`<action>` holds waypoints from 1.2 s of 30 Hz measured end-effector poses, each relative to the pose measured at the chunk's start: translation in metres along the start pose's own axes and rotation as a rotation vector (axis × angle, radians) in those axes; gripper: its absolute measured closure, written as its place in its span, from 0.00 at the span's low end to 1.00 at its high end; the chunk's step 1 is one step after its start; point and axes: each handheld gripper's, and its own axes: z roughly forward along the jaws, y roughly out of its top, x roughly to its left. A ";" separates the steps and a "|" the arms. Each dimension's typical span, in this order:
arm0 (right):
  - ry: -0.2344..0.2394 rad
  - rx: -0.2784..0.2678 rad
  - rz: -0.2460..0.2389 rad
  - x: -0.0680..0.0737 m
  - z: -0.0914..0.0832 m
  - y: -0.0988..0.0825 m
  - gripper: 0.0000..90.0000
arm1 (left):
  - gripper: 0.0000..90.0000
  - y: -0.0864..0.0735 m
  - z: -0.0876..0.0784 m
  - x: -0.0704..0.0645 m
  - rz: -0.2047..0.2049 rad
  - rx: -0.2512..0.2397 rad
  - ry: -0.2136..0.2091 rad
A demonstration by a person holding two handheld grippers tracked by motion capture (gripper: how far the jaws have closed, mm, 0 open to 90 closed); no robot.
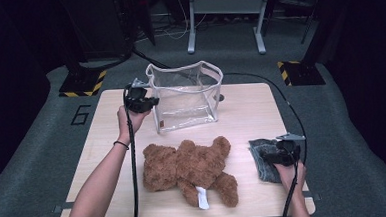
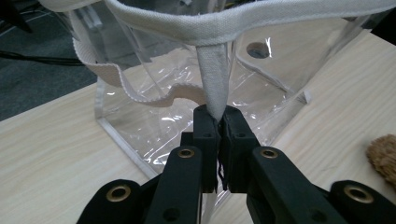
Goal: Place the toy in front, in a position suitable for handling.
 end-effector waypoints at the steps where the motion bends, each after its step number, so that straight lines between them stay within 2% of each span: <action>1: 0.000 0.000 0.001 0.000 0.000 0.000 0.02 | 0.95 -0.001 -0.001 0.004 0.005 0.001 0.003; 4: -0.001 0.000 0.000 0.000 0.000 0.000 0.02 | 0.95 -0.002 -0.002 0.012 -0.017 -0.012 0.031; 5: -0.001 -0.001 0.001 0.000 0.000 0.000 0.02 | 0.95 -0.003 -0.003 0.015 -0.009 -0.005 0.034; 17: 0.000 0.001 0.003 0.000 0.000 0.000 0.02 | 0.95 -0.009 -0.014 0.042 -0.071 -0.015 0.087; 21: -0.001 0.001 0.003 0.000 0.000 -0.001 0.02 | 0.95 -0.012 -0.020 0.051 -0.075 -0.004 0.106; 25: -0.001 0.001 0.003 0.000 0.000 0.000 0.02 | 0.95 -0.016 -0.025 0.060 -0.104 -0.009 0.130; 36: -0.001 0.000 -0.003 0.000 0.000 0.000 0.02 | 0.95 -0.027 -0.041 0.079 -0.134 -0.017 0.180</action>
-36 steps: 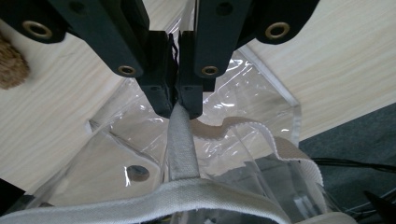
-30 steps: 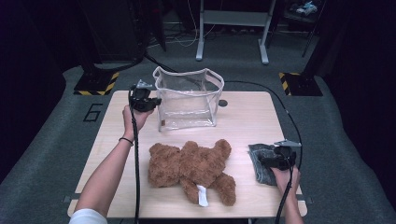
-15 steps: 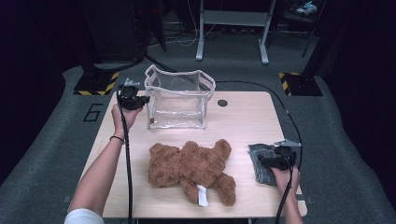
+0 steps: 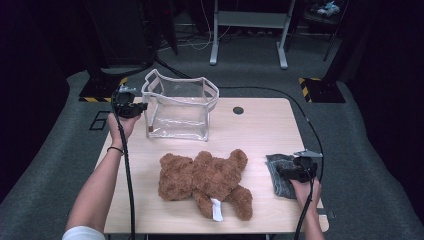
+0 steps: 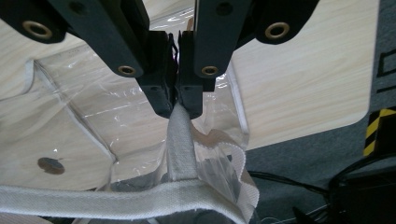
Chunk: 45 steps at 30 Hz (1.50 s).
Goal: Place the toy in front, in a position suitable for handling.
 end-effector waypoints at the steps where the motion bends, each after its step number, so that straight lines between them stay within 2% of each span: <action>1: 0.000 0.000 0.000 0.000 0.000 0.000 0.02 | 0.95 -0.001 -0.002 0.003 0.003 0.002 0.005; 5: 0.000 0.001 0.000 0.000 0.000 0.000 0.02 | 0.95 -0.006 -0.008 0.013 -0.025 -0.010 0.025; 18: -0.001 0.002 -0.004 0.000 0.000 0.000 0.02 | 0.95 -0.019 -0.024 0.034 -0.051 -0.020 0.071; 26: 0.000 0.001 -0.001 0.000 0.000 0.000 0.02 | 0.95 -0.027 -0.034 0.046 -0.081 -0.030 0.107; 33: 0.000 0.002 -0.001 0.000 0.000 0.000 0.02 | 0.92 -0.030 -0.038 0.048 -0.104 -0.037 0.121; 34: 0.000 0.002 -0.001 0.000 0.000 0.000 0.02 | 0.88 -0.030 -0.038 0.048 -0.114 -0.032 0.124; 35: 0.000 0.002 -0.001 0.000 0.000 0.000 0.02 | 0.79 -0.030 -0.038 0.047 -0.120 -0.020 0.123; 36: 0.000 0.002 -0.001 0.000 0.000 0.000 0.02 | 0.74 -0.031 -0.037 0.046 -0.124 -0.006 0.104; 37: 0.000 0.002 -0.001 0.000 0.000 0.000 0.02 | 0.67 -0.032 -0.037 0.044 -0.128 -0.006 0.103; 39: 0.000 0.002 -0.001 0.000 0.000 0.000 0.02 | 0.56 -0.035 -0.039 0.038 -0.114 -0.005 0.103; 43: -0.001 0.002 -0.001 0.000 0.000 0.000 0.02 | 0.40 -0.039 -0.042 0.026 -0.117 -0.005 0.095; 45: -0.001 0.002 0.000 0.000 0.000 0.000 0.02 | 0.39 -0.041 -0.044 0.020 -0.110 -0.009 0.063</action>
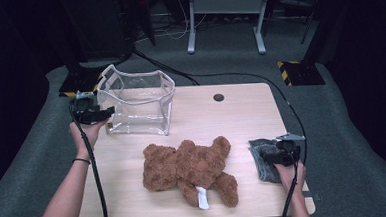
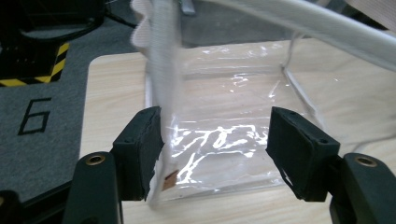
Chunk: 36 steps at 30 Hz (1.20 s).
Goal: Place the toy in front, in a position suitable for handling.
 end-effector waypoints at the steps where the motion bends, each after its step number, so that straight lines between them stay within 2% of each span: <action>1: 0.000 0.000 0.000 0.000 0.000 0.000 0.02 | 0.37 -0.001 -0.001 -0.004 0.006 -0.002 -0.006; 4: -0.001 0.000 0.000 0.000 0.000 0.000 0.02 | 0.35 -0.005 -0.002 -0.016 0.014 0.003 -0.048; 6: -0.001 0.000 0.000 0.000 0.000 0.000 0.02 | 0.35 -0.007 -0.001 -0.022 0.022 0.003 -0.061; 8: -0.001 0.001 0.000 0.000 0.000 0.000 0.02 | 0.34 -0.010 0.002 -0.034 0.026 0.000 -0.085; 15: -0.001 0.001 -0.001 0.000 0.000 0.000 0.02 | 0.33 -0.010 0.017 -0.073 0.070 0.036 -0.177; 17: -0.002 0.001 0.000 0.000 0.000 0.000 0.02 | 0.33 -0.008 0.023 -0.082 0.086 0.038 -0.182; 18: -0.001 0.000 0.000 0.000 0.000 0.000 0.02 | 0.32 -0.006 0.026 -0.086 0.078 0.036 -0.190; 21: -0.002 0.000 0.000 0.000 0.000 0.000 0.02 | 0.32 -0.002 0.035 -0.091 0.094 0.023 -0.164; 23: -0.002 0.000 0.000 0.000 0.000 0.000 0.02 | 0.32 0.000 0.041 -0.090 0.079 0.019 -0.162; 28: -0.001 0.001 0.001 0.000 0.000 0.000 0.02 | 0.32 0.003 0.050 -0.086 0.031 -0.040 -0.120; 32: -0.001 0.000 0.000 0.000 0.000 0.000 0.02 | 0.32 0.006 0.055 -0.081 0.024 -0.080 -0.075; 36: -0.001 0.001 0.000 0.000 0.000 0.000 0.02 | 0.32 0.007 0.063 -0.080 0.005 -0.076 -0.065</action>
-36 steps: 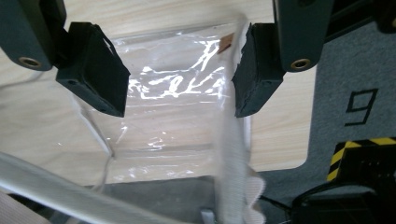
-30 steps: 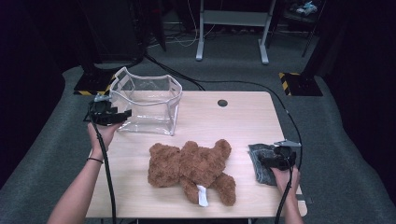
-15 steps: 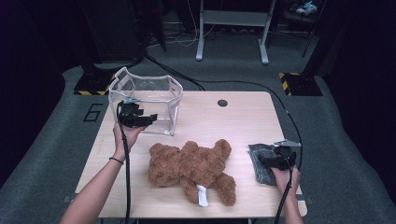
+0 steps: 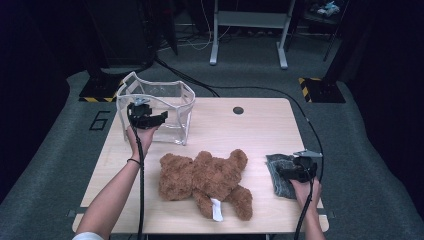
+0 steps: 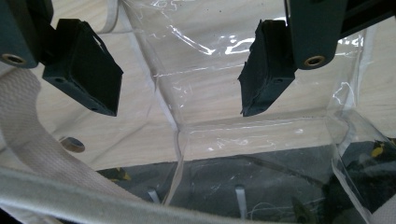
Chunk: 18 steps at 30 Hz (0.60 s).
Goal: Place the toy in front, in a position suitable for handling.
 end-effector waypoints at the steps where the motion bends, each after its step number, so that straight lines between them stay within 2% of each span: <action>1: 0.000 0.000 0.000 0.000 0.000 0.000 0.02 | 0.32 0.001 0.002 0.001 -0.010 0.000 0.003; 7: 0.000 0.000 0.000 0.000 0.000 0.000 0.02 | 0.32 0.005 0.009 0.007 -0.012 -0.010 0.046; 11: 0.000 -0.001 0.000 0.000 0.000 0.000 0.02 | 0.31 0.001 0.005 0.006 -0.040 -0.007 0.011; 15: 0.000 -0.001 0.000 0.000 0.000 0.000 0.02 | 0.31 -0.007 -0.003 -0.007 0.006 -0.005 -0.040; 17: 0.000 -0.001 -0.001 0.000 0.000 0.000 0.02 | 0.31 -0.011 -0.004 -0.017 0.029 -0.007 -0.071; 18: 0.000 -0.001 -0.001 0.000 0.000 0.000 0.02 | 0.31 -0.013 -0.005 -0.022 0.057 0.003 -0.088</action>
